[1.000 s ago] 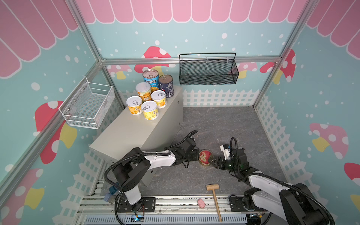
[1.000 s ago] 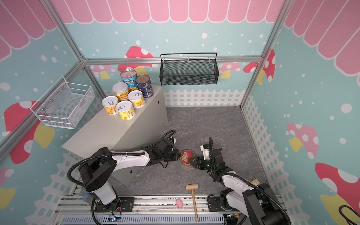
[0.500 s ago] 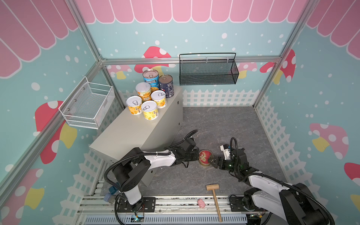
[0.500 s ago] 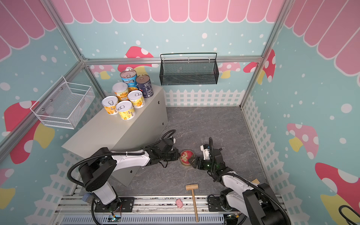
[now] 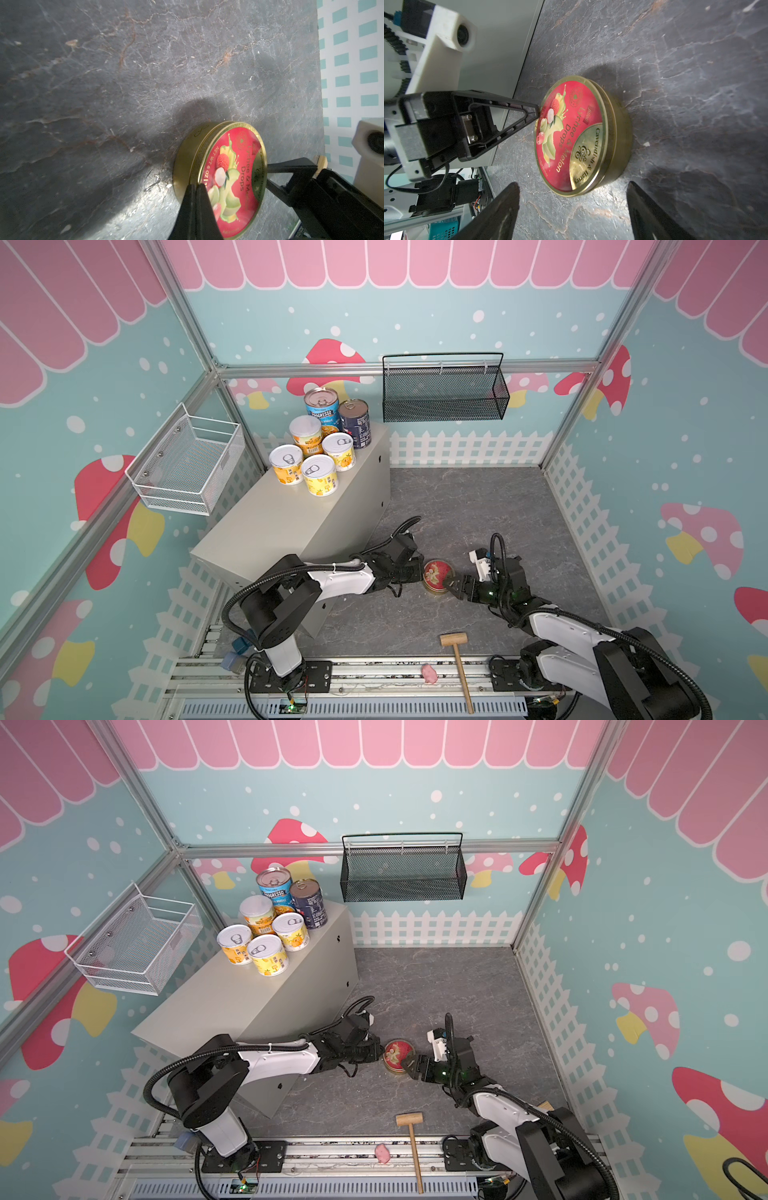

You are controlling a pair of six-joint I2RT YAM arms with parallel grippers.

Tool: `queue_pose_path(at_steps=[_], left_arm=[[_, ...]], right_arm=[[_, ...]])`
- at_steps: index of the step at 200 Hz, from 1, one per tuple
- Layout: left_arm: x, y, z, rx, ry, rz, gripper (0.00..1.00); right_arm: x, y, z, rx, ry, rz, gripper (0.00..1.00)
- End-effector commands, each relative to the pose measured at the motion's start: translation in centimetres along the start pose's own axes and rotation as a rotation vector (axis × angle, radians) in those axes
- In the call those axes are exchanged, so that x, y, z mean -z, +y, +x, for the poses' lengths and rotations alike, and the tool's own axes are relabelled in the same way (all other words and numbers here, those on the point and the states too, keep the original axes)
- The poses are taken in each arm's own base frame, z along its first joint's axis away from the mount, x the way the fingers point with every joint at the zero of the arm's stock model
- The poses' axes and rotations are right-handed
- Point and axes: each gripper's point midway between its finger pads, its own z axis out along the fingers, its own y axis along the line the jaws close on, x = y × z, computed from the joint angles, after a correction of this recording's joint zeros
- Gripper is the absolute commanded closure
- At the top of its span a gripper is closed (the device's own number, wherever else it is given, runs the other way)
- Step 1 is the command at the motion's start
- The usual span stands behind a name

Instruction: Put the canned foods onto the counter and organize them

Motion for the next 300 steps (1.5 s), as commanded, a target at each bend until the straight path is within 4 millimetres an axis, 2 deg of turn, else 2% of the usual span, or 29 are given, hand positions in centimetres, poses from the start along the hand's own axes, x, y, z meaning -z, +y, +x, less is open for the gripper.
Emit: queue_pose_path(at_steps=[1, 62, 246, 300], left_arm=[[-2.7, 8.3, 4.2, 0.064, 0.126, -0.236, 1.00], [-2.8, 8.7, 4.2, 0.067, 0.131, -0.243, 1.00], [-2.8, 10.1, 4.3, 0.086, 0.139, -0.273, 1.00], [-2.8, 9.9, 4.2, 0.085, 0.140, -0.266, 1.00]], right_arm=[[-0.1, -0.3, 0.7, -0.010, 0.016, -0.005, 0.18], [-0.2, -0.6, 1.3, -0.024, 0.030, -0.007, 0.18], [-0.5, -0.2, 0.9, -0.026, 0.026, -0.039, 0.18], [-0.9, -0.3, 0.9, -0.033, 0.031, -0.043, 0.18]])
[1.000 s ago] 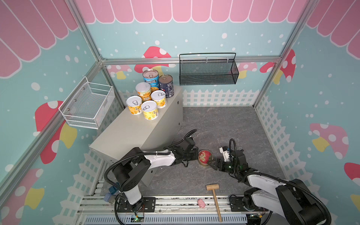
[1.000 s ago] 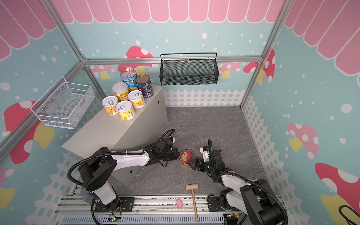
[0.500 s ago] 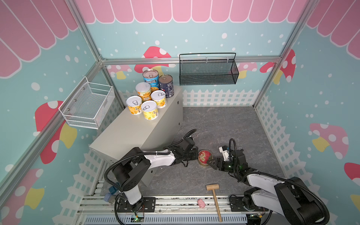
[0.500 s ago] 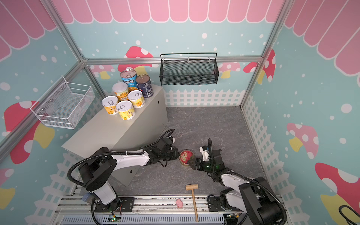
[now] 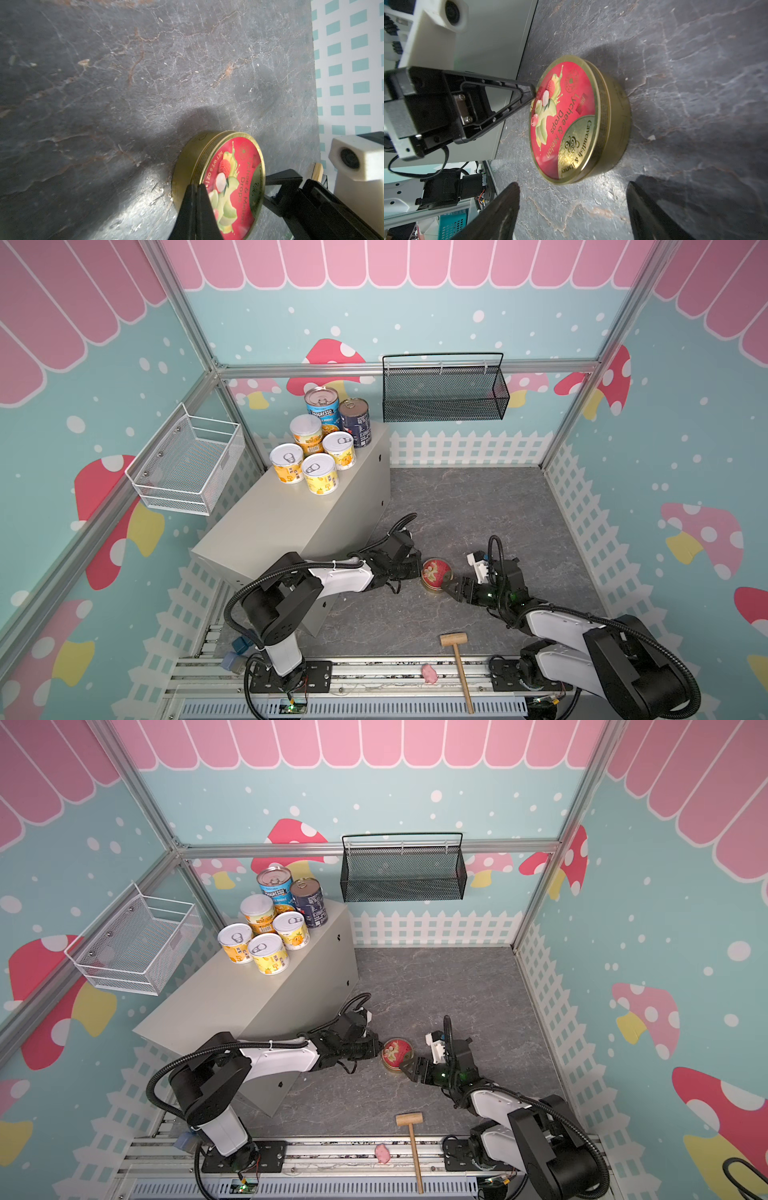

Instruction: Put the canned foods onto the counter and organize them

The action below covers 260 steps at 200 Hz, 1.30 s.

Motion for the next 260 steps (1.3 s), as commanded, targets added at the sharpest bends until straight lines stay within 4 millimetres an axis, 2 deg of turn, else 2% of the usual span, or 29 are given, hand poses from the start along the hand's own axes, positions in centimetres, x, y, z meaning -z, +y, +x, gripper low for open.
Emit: queue_pose_path(at_steps=[1, 98, 260], left_arm=[[-2.3, 9.6, 5.2, 0.065, 0.157, -0.283, 1.00], [-2.0, 10.9, 5.4, 0.071, 0.163, -0.342, 1.00], [-1.7, 11.8, 5.6, 0.076, 0.167, -0.372, 1.00]], right_arm=[[-0.2, 0.2, 0.0, -0.006, 0.000, -0.020, 0.18], [-0.3, 0.4, -0.4, 0.001, -0.009, -0.026, 0.18], [-0.3, 0.3, -0.5, 0.008, -0.007, -0.015, 0.18]])
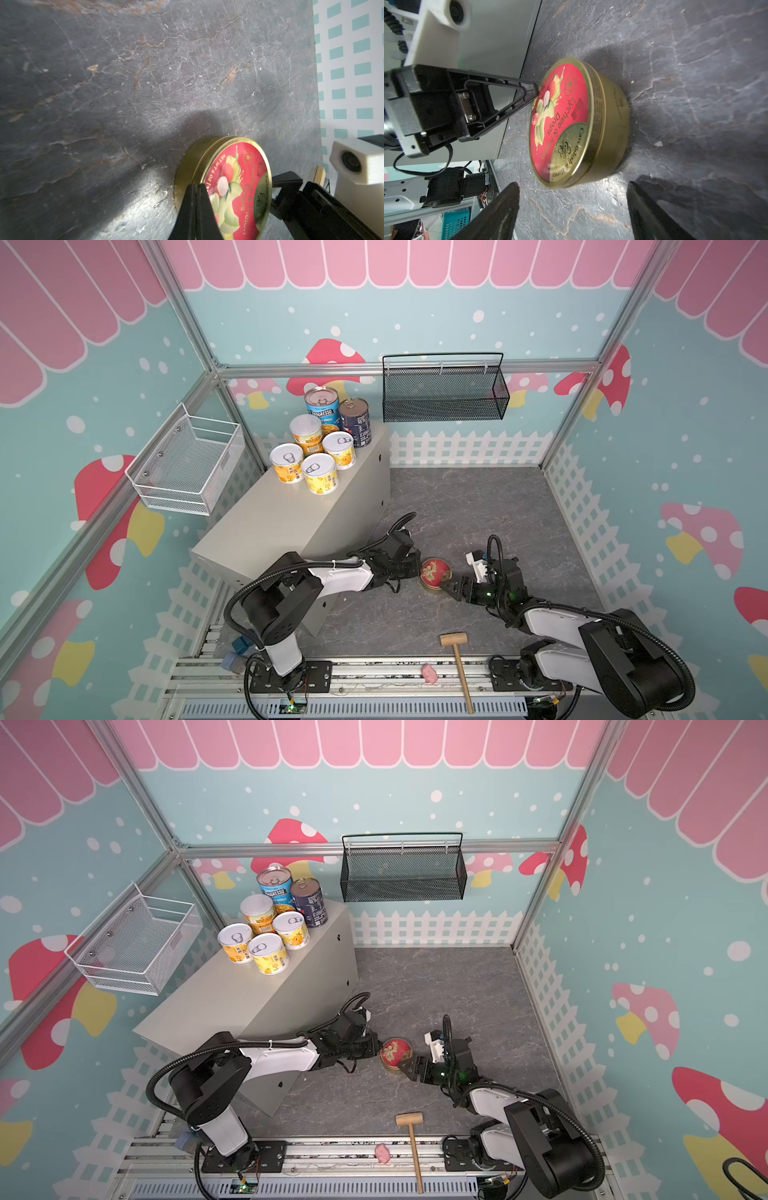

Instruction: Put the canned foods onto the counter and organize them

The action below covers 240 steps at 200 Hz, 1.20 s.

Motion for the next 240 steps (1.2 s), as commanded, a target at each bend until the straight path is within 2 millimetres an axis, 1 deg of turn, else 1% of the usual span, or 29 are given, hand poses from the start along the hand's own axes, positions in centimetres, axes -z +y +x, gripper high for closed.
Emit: queue_pose_path(at_steps=[1, 49, 145, 218, 240], left_arm=[[-1.8, 11.5, 5.6, 0.073, 0.166, -0.364, 1.00], [-1.8, 11.9, 5.6, 0.078, 0.166, -0.369, 1.00], [-1.7, 12.2, 5.6, 0.082, 0.167, -0.372, 1.00], [-1.8, 12.1, 5.6, 0.083, 0.168, -0.365, 1.00], [-1.8, 12.0, 5.6, 0.084, 0.169, -0.363, 1.00]], right_arm=[[-0.1, 0.2, -0.3, 0.006, -0.002, -0.002, 0.18], [-0.1, 0.4, -0.4, 0.009, -0.002, -0.012, 0.18], [-0.6, 1.1, 0.1, -0.002, 0.014, -0.067, 0.18], [-1.5, 1.8, -0.6, -0.011, 0.010, -0.110, 0.18], [-2.0, 2.0, -1.0, -0.017, 0.003, -0.129, 0.21]])
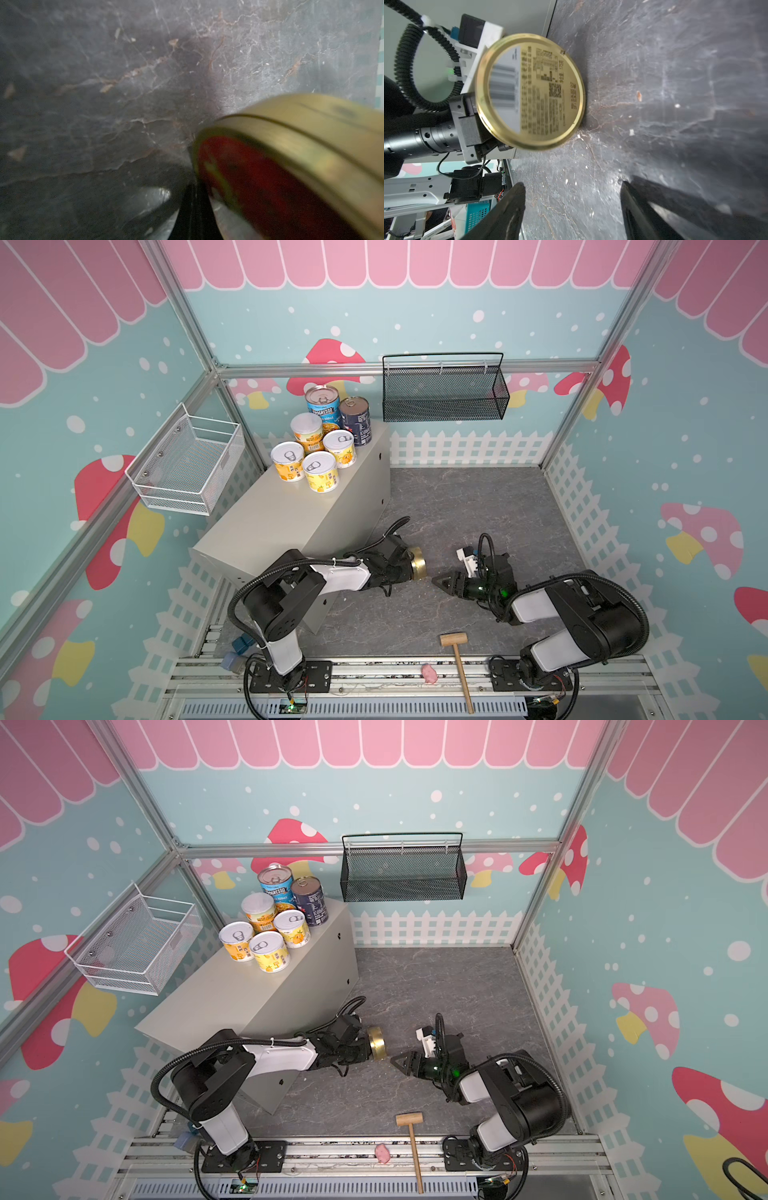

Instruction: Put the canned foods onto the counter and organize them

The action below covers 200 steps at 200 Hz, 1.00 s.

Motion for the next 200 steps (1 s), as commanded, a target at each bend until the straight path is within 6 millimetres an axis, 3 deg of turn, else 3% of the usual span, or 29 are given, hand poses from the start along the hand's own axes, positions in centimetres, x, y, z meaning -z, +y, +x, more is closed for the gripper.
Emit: queue_pose_path(at_steps=[1, 34, 101, 170, 200], left_arm=[[-1.9, 10.9, 6.7, 0.057, 0.204, -0.335, 1.00], [-1.9, 10.9, 6.7, 0.057, 0.206, -0.333, 1.00], [-1.8, 10.5, 6.5, 0.053, 0.204, -0.322, 1.00], [-1.7, 10.3, 6.3, 0.049, 0.202, -0.318, 1.00], [-1.5, 10.1, 6.2, 0.046, 0.197, -0.316, 1.00]], right_arm=[[-0.6, 1.0, -0.9, 0.000, -0.017, -0.045, 0.21], [-1.8, 1.6, -1.6, -0.007, -0.015, -0.094, 0.26], [-4.0, 2.5, -2.7, 0.011, -0.005, -0.119, 0.26], [-4.3, 2.3, -4.1, 0.095, -0.002, -0.036, 0.24], [-3.6, 1.2, -4.5, 0.182, 0.011, 0.090, 0.20]])
